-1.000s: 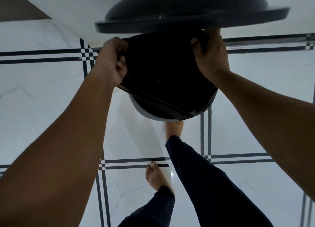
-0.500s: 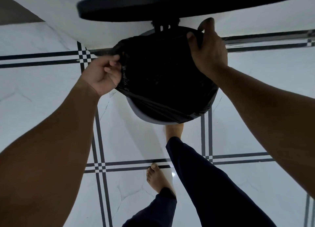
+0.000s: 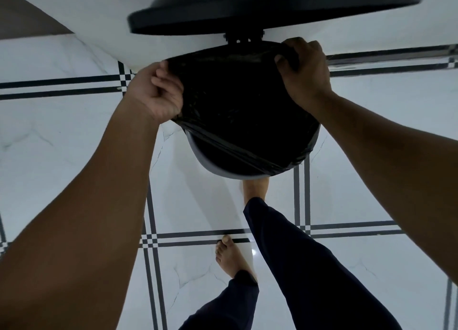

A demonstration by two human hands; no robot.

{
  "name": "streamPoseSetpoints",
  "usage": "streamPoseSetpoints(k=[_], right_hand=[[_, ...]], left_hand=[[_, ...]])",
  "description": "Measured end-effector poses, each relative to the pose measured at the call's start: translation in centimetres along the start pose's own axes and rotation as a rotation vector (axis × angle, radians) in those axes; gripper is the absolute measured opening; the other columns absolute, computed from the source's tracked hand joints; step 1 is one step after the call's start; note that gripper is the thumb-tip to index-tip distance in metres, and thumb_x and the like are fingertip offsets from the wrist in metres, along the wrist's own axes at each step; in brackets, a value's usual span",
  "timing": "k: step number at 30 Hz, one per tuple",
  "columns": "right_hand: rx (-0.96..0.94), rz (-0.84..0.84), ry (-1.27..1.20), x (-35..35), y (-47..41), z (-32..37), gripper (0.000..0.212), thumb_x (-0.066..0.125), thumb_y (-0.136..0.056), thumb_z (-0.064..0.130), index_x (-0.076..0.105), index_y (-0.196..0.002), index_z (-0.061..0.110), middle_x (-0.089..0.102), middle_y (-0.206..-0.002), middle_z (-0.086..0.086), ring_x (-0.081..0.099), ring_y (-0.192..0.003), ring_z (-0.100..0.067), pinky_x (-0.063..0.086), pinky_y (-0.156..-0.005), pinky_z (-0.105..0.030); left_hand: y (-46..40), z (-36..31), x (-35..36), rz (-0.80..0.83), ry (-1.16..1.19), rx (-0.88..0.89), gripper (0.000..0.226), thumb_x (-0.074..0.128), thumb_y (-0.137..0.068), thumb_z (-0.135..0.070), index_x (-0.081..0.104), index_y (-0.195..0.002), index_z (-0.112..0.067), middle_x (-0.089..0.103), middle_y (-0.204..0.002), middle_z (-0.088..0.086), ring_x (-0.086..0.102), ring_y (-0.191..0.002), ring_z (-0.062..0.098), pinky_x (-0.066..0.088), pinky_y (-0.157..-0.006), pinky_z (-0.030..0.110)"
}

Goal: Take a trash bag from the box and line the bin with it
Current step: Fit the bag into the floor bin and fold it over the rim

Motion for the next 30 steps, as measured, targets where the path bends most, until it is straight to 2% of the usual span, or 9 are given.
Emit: streamPoseSetpoints(k=[2, 4, 8, 12, 16, 20, 23, 27, 30], right_hand=[[0.044, 0.015, -0.033, 0.0, -0.3, 0.1, 0.044, 0.048, -0.092, 0.047, 0.064, -0.127, 0.026, 0.061, -0.123, -0.01, 0.061, -0.113, -0.029, 0.053, -0.093, -0.044], [0.064, 0.035, -0.061, 0.0, -0.5, 0.1, 0.046, 0.046, -0.092, 0.05, 0.061, -0.127, 0.025, 0.067, -0.116, -0.005, 0.064, -0.105, -0.027, 0.054, -0.089, -0.043], [0.085, 0.061, -0.079, 0.3, -0.7, -1.0, 0.039, 0.048, -0.101, 0.041, 0.049, -0.127, 0.012, 0.059, -0.101, 0.002, 0.055, -0.09, -0.02, 0.039, -0.072, -0.03], [0.105, 0.141, -0.087, 0.2, -1.2, -1.0, 0.042, 0.049, -0.101, 0.049, 0.06, -0.118, 0.012, 0.059, -0.1, 0.002, 0.056, -0.092, -0.019, 0.037, -0.07, -0.027], [0.131, 0.054, -0.078, -0.5, -0.7, -0.8, 0.052, 0.057, -0.088, 0.053, 0.057, -0.128, 0.019, 0.064, -0.117, -0.002, 0.061, -0.105, -0.023, 0.051, -0.087, -0.037], [0.1, -0.267, 0.105, -1.6, 4.1, -0.3, 0.053, 0.052, -0.081, 0.031, 0.055, -0.133, 0.018, 0.057, -0.128, -0.007, 0.05, -0.122, -0.028, 0.038, -0.097, -0.039], [0.313, -0.335, 0.045, -0.9, 8.8, -0.7, 0.058, 0.054, -0.082, 0.028, 0.049, -0.139, 0.019, 0.054, -0.132, -0.007, 0.048, -0.125, -0.029, 0.038, -0.1, -0.043], [0.787, -0.317, -0.138, 0.5, 14.4, -2.2, 0.058, 0.058, -0.089, 0.024, 0.042, -0.144, 0.016, 0.051, -0.135, -0.011, 0.053, -0.122, -0.035, 0.046, -0.098, -0.05], [0.994, -0.263, -0.548, 1.9, 17.1, -2.4, 0.037, 0.051, -0.093, 0.021, 0.046, -0.129, 0.013, 0.051, -0.117, -0.003, 0.06, -0.094, -0.026, 0.047, -0.072, -0.034]], left_hand=[[0.0, -0.3, -0.1, -0.025, -0.061, -0.022, 0.032, 0.057, -0.099, -0.012, 0.065, -0.07, -0.003, 0.06, -0.051, 0.003, 0.055, -0.034, 0.013, 0.042, -0.027, 0.02], [-0.2, -0.4, 0.0, 0.028, -0.105, -0.037, 0.019, 0.054, -0.096, -0.005, 0.07, -0.091, 0.004, 0.065, -0.059, 0.01, 0.062, -0.041, 0.017, 0.049, -0.033, 0.023], [0.2, 0.0, 0.8, 0.331, 0.024, -0.163, 0.03, 0.042, -0.098, 0.001, 0.05, -0.127, 0.0, 0.069, -0.102, 0.033, 0.072, -0.075, 0.04, 0.062, -0.057, 0.035], [-0.1, 1.0, 1.8, 0.231, -0.173, 0.211, 0.027, 0.041, -0.098, 0.0, 0.046, -0.123, -0.01, 0.054, -0.143, 0.025, 0.07, -0.109, 0.042, 0.061, -0.083, 0.04], [0.9, 2.3, 2.8, 0.054, -0.524, 0.486, 0.029, 0.04, -0.106, -0.016, 0.057, -0.13, -0.015, 0.064, -0.133, 0.013, 0.071, -0.112, 0.03, 0.057, -0.097, 0.038], [3.9, 5.2, 2.4, -0.132, -0.832, 0.747, 0.028, 0.047, -0.097, -0.003, 0.064, -0.116, -0.014, 0.074, -0.103, 0.009, 0.074, -0.084, 0.024, 0.062, -0.074, 0.034], [5.8, 8.8, 0.5, -0.389, -0.973, 0.875, 0.018, 0.052, -0.094, -0.007, 0.066, -0.089, -0.015, 0.064, -0.067, 0.005, 0.056, -0.045, 0.017, 0.04, -0.039, 0.024], [7.1, 14.7, -3.5, -0.618, -0.885, 0.474, 0.022, 0.061, -0.092, -0.025, 0.061, -0.076, -0.01, 0.062, -0.065, 0.009, 0.05, -0.036, 0.017, 0.034, -0.036, 0.021], [6.9, 17.3, -4.8, -0.633, -0.847, 0.262, 0.036, 0.072, -0.089, -0.043, 0.064, -0.088, -0.008, 0.07, -0.071, 0.008, 0.061, -0.046, 0.018, 0.042, -0.037, 0.019]])
Point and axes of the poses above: each hand's wrist, its own y-axis away from the middle knuckle, its own x-axis out of the palm, z = x × y, the point moved 3 cm from there along -y, towards the middle knuckle
